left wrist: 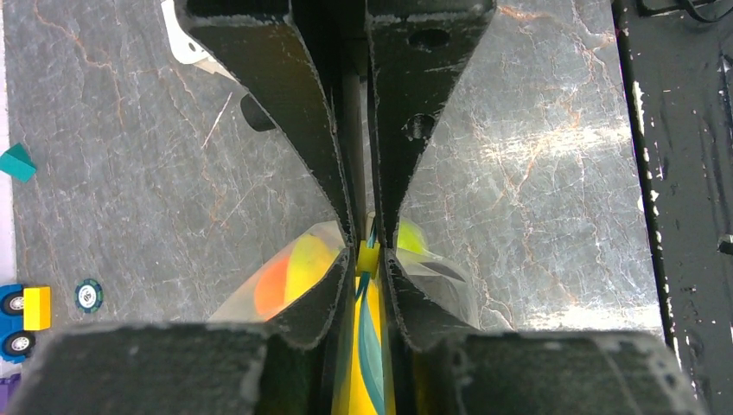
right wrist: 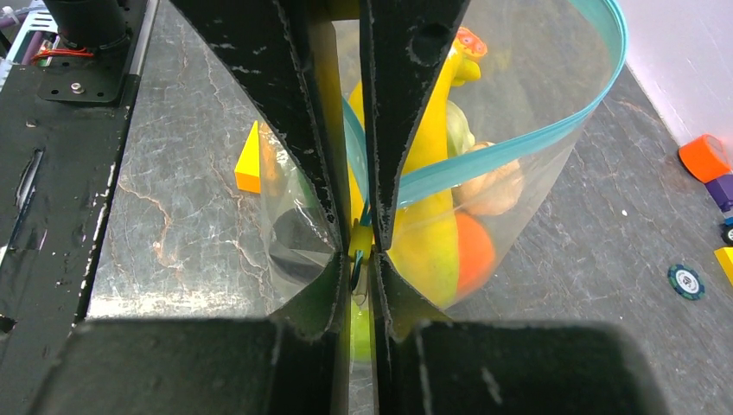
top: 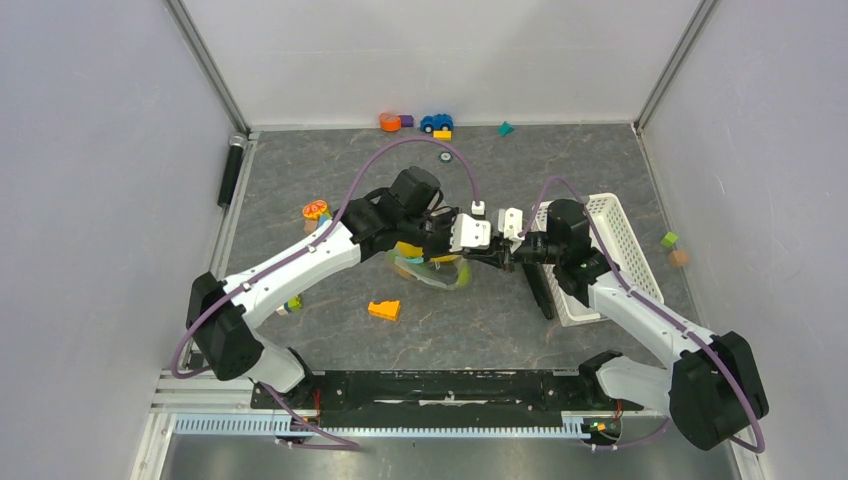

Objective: Place the food in the zip-top bag and seal the zipper
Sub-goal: Zip the zipper food storage bag at the center of the board.

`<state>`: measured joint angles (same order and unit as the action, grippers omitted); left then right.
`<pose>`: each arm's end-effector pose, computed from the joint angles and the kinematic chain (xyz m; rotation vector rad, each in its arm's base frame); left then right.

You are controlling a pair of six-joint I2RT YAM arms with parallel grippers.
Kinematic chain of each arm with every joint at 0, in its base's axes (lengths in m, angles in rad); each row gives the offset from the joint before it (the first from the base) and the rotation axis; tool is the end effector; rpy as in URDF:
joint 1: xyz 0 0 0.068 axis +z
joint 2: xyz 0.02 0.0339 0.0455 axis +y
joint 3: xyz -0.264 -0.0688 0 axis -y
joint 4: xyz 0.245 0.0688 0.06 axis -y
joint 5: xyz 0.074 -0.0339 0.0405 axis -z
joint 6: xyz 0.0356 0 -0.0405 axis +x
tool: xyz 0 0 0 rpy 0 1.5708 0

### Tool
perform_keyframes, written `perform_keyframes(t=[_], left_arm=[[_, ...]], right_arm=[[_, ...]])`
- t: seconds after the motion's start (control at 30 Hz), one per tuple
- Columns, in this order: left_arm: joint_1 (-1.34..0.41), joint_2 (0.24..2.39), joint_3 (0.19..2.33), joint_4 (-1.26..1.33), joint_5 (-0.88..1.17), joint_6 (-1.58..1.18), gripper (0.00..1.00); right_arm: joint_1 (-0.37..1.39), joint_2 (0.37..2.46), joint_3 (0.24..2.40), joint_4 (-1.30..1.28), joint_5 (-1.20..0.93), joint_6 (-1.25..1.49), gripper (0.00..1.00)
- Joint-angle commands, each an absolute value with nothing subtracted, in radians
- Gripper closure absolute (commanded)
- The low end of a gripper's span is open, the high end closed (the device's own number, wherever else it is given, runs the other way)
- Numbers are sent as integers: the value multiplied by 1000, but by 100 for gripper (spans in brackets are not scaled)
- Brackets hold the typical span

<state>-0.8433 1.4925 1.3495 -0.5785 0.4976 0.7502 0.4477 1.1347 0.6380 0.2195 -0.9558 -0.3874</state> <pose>0.2064 -0.2573 0.3316 1.7866 1.3856 -0.6173 0.2068 0.1316 0.2629 -1.2942 1.2814 0.9167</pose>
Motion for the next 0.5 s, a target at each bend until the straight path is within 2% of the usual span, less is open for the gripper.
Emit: perform_keyframes(t=[0.0,0.07,0.13,0.27,0.47], left_arm=[[-850,1494,1361,-581,456,783,81],[-851,1488,1356,-581,467,785,87],[-853,1477,1350,-580,489,789,97],[-854,1450,1327,-580,518,812,98],[-853,1435,1337,-642,423,842,98]], right_arm=[[446,1101,678,247,-968,-379,100],[445,1104,679,247,-969,-379,100],[445,1106,681,248,-961,-376,100],[445,1109,683,236,-933,-381,100],[444,1082,671,198,-861,-422,100]])
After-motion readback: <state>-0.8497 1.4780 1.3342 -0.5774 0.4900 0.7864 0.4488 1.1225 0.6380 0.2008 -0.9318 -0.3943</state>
